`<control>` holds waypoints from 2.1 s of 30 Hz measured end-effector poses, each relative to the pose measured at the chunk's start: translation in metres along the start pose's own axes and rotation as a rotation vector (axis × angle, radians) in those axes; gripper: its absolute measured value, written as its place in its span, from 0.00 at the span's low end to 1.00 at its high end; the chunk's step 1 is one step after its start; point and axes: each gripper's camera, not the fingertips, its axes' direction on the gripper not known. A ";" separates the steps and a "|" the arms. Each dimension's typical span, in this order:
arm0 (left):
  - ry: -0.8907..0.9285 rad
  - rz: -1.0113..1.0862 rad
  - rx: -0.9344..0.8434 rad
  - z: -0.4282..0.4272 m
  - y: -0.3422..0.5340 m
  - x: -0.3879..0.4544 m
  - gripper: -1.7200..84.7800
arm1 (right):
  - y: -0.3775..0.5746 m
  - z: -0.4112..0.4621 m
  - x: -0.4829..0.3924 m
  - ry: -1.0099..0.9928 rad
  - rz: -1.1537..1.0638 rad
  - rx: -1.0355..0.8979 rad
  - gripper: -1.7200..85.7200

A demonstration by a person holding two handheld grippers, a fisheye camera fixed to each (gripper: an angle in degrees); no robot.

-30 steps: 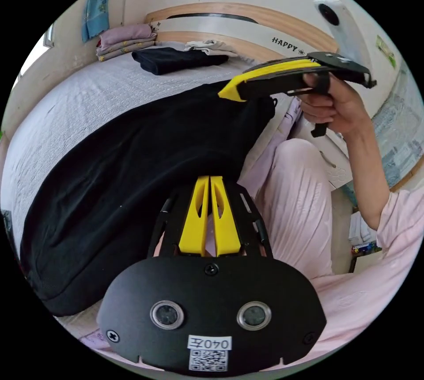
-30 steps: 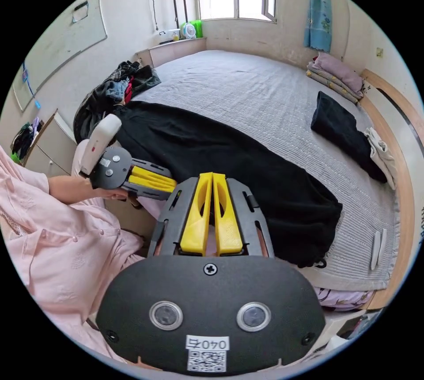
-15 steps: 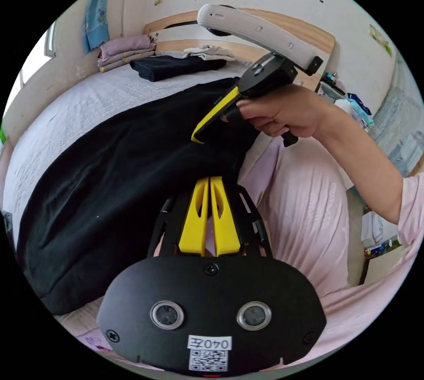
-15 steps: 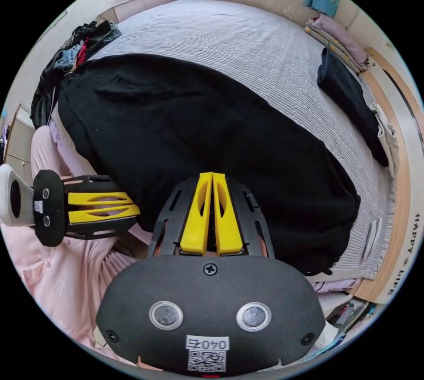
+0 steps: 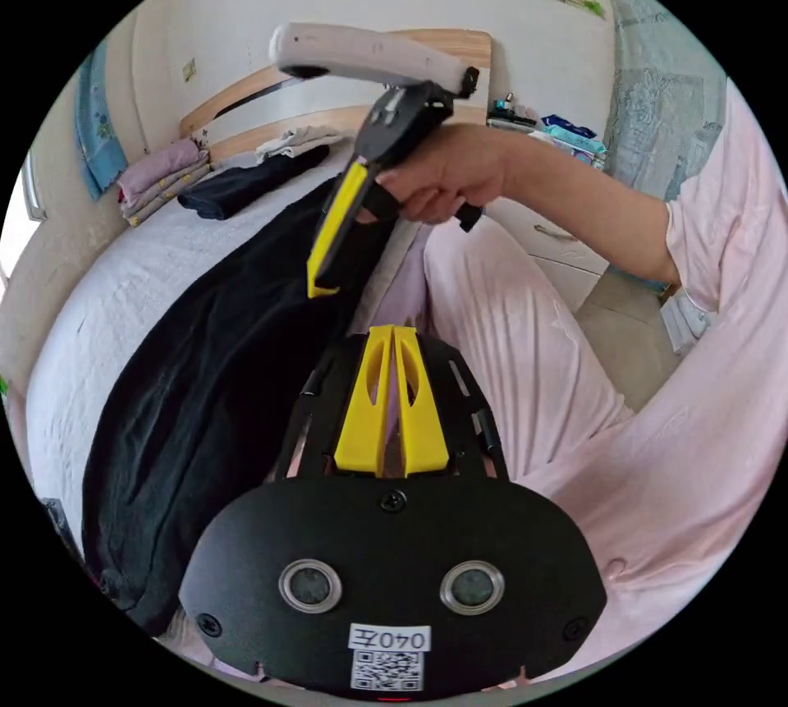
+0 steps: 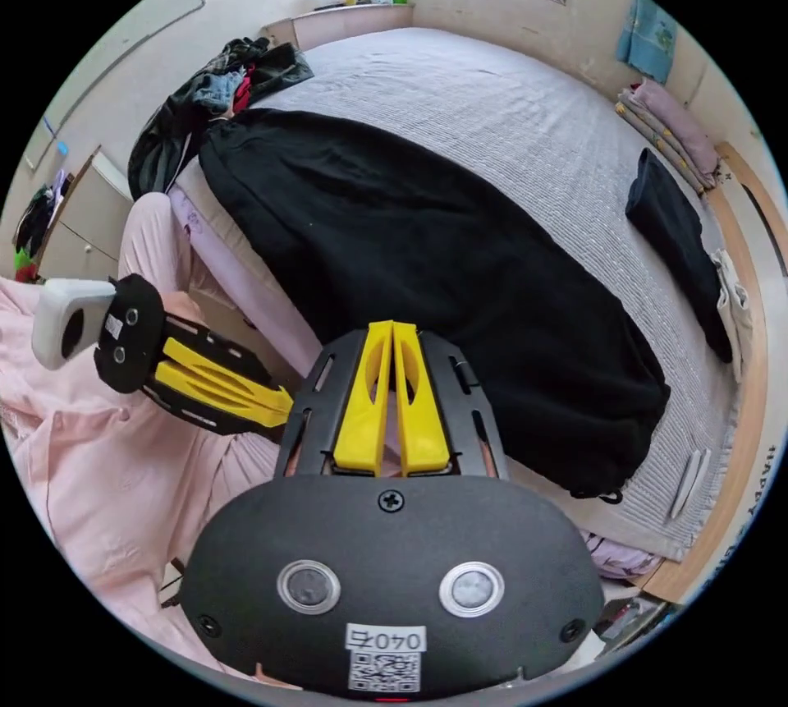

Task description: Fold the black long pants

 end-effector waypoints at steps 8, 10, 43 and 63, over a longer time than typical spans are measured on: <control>-0.208 -0.211 -0.148 0.014 -0.007 -0.090 0.01 | -0.021 -0.014 -0.029 0.047 -0.126 -0.153 0.01; -0.081 -0.312 -0.160 0.035 0.013 -0.097 0.01 | -0.034 -0.039 -0.024 0.039 -0.090 -0.035 0.01; -0.637 -1.555 0.379 -0.208 0.325 -0.170 0.17 | -0.578 0.067 -0.168 -0.377 -0.671 -0.073 0.16; -0.784 -1.009 0.352 -0.171 0.269 -0.095 0.01 | -0.608 0.111 -0.119 -0.599 -0.933 -0.176 0.07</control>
